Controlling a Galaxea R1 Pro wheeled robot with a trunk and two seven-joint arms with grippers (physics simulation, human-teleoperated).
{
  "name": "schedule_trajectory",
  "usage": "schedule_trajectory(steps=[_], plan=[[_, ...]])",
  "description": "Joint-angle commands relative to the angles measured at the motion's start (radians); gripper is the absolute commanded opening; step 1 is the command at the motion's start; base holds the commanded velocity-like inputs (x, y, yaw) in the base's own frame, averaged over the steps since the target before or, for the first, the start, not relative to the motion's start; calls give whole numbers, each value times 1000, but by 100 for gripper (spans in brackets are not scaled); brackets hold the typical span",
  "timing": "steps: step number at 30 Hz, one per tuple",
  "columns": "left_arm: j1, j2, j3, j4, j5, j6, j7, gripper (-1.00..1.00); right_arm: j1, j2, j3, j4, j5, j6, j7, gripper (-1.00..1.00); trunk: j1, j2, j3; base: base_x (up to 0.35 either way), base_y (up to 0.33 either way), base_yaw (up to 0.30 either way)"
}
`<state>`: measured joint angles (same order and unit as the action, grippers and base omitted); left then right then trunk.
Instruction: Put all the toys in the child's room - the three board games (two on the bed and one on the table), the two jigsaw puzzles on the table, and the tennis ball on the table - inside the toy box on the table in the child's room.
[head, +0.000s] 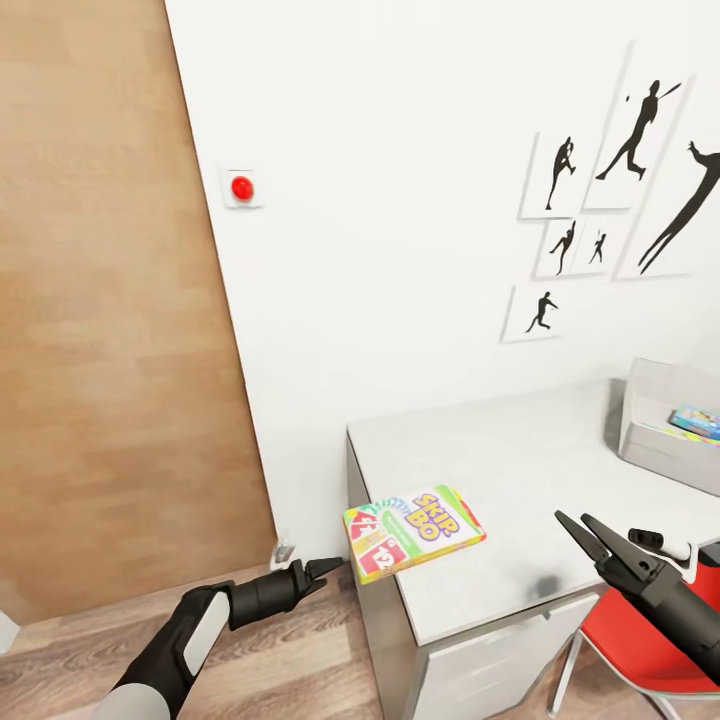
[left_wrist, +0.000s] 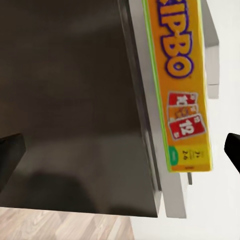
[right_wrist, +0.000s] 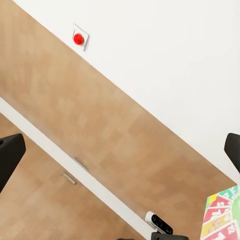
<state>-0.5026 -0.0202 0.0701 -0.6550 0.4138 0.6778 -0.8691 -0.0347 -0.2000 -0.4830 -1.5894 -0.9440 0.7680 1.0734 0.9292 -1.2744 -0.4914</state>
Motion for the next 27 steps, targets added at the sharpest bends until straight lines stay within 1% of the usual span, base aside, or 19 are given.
schedule_trajectory(steps=[1, 5, 14, 27], plan=[[-1, -1, 4, 0, 0, 6, -2, 100, -1, 0, 0, 0, -4, 6, 0, 100, 0, -1, -1, 0, -62, 0], [-1, -1, 4, 0, 0, 6, -3, 100, -1, 0, 0, 0, -4, 6, 0, 100, 0, -1, -1, 5, -117, 0], [-1, -1, 3, 0, 0, 6, -1, 100, -1, 1, 0, 0, -4, 7, 0, 100, 0, -1, -1, 45, -181, 0], [-1, -1, 3, 0, 0, 5, -9, 100, -1, 1, 0, 0, -4, 6, 0, 100, 0, -1, -1, 7, -25, 0]])
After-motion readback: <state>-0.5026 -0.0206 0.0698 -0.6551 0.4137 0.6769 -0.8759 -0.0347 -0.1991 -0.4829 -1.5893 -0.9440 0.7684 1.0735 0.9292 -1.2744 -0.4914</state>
